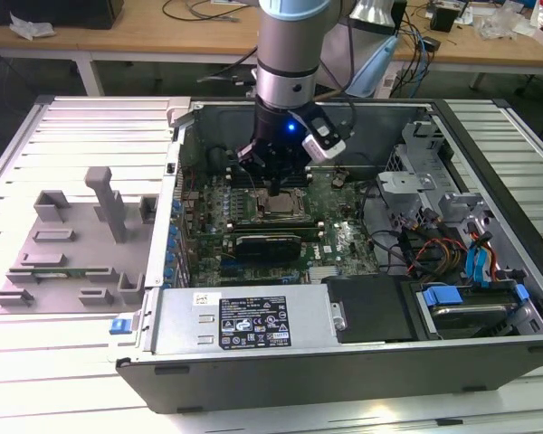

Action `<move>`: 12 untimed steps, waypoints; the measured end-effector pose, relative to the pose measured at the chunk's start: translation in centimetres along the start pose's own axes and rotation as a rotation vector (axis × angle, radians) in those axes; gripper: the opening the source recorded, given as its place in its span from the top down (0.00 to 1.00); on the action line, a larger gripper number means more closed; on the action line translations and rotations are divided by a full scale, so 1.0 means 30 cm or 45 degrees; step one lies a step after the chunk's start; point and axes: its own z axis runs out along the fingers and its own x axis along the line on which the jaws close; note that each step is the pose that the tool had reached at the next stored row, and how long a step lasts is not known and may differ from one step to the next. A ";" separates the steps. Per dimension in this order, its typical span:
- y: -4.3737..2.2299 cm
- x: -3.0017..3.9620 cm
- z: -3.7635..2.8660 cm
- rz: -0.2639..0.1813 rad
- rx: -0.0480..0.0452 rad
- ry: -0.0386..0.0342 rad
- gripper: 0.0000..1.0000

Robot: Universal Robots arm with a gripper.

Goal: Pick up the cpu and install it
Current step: 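Close the cpu cover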

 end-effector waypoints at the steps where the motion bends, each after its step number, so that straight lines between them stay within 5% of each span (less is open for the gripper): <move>1: 0.000 0.000 0.005 0.036 0.000 0.0001 0.89; 2: 0.000 -0.001 0.013 0.091 0.000 0.0006 0.89; 7: 0.007 0.031 0.028 0.111 0.001 0.0005 0.89; 12: 0.008 0.038 0.047 0.148 0.000 0.0008 0.89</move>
